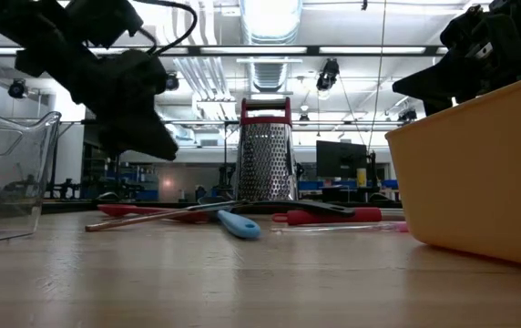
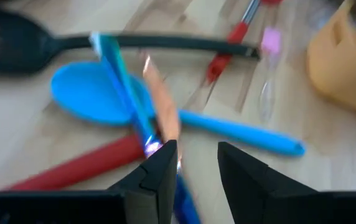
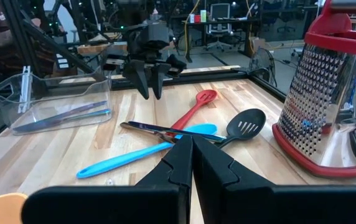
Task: Pick & Place Kitchen Items
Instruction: Put the iridescent knife into the left transparent bin
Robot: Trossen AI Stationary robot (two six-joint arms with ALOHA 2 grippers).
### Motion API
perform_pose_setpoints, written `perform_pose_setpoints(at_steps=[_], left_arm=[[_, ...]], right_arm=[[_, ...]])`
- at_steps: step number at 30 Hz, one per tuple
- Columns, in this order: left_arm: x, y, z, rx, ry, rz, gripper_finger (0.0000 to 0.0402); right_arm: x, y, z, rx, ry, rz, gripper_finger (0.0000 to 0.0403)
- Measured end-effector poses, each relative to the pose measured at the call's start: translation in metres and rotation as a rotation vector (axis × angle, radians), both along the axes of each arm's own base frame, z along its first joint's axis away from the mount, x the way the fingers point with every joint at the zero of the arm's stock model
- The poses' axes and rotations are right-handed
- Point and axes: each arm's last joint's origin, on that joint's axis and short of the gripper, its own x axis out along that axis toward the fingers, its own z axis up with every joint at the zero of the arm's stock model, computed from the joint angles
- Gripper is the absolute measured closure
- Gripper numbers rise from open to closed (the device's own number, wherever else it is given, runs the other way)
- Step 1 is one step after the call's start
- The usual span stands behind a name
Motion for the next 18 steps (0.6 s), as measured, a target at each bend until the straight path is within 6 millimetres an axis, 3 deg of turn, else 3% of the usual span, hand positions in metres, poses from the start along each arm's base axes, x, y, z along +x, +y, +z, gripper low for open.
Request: perform_pose_setpoints(at_steps=[8,18], left_arm=[[0.026,-0.003,-0.006,0.03,-0.143,-0.022,0.028],[0.046,-0.004,-0.018,0.061,-0.094,-0.042,0.028]], right_arm=[[0.0,0.0,0.0,0.0,0.0,0.0,0.0394],[0.0,0.0,0.0,0.0,0.0,0.0,0.0394]])
